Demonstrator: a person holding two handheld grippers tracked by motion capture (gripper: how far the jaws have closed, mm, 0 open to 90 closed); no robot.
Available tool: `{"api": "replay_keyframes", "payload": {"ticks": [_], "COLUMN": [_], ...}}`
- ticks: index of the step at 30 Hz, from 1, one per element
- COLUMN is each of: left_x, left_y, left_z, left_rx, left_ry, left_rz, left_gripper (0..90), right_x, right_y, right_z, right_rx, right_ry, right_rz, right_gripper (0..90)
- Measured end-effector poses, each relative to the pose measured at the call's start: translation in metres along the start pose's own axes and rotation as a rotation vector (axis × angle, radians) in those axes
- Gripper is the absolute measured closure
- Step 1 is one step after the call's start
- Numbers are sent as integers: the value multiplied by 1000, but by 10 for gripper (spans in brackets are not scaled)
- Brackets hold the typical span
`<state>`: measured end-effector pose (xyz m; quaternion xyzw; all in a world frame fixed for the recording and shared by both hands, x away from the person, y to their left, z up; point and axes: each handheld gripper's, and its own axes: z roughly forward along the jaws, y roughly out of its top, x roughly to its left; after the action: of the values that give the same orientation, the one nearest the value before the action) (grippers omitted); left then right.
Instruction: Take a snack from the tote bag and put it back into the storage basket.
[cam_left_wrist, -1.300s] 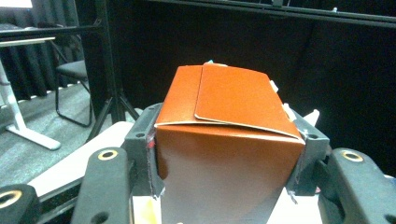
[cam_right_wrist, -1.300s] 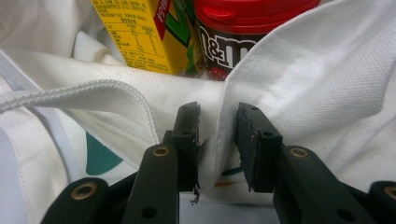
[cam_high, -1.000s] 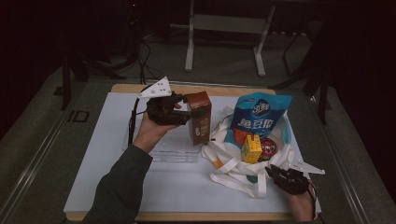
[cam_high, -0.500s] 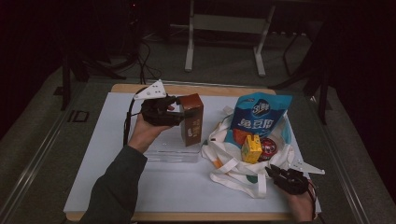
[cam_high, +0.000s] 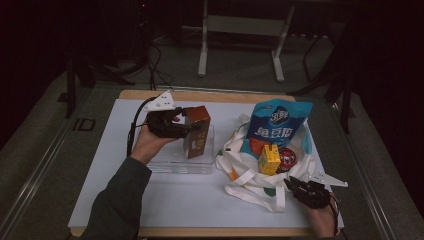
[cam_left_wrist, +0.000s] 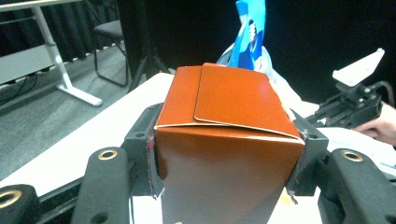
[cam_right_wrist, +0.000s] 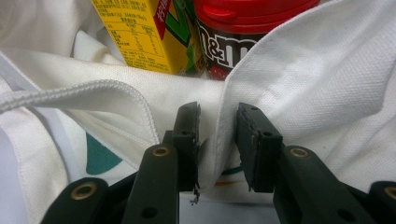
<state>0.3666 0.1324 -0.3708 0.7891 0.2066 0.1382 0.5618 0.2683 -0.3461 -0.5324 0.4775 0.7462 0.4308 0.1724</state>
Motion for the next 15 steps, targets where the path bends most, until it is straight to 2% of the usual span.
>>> {"api": "replay_keyframes", "payload": {"ticks": [8,15], "left_x": [9,15], "left_y": [-9,-16], "left_z": [-13,-23], "left_rx": [24,58], "left_ry": [18,16], "left_rz": [-8,-8], "left_gripper": [419,419], "right_x": [0,0], "right_y": [0,0], "right_z": [0,0], "right_rx": [-1,-1], "right_ry": [-1,-1], "right_rz": [0,1], "right_gripper": [697,696]}}
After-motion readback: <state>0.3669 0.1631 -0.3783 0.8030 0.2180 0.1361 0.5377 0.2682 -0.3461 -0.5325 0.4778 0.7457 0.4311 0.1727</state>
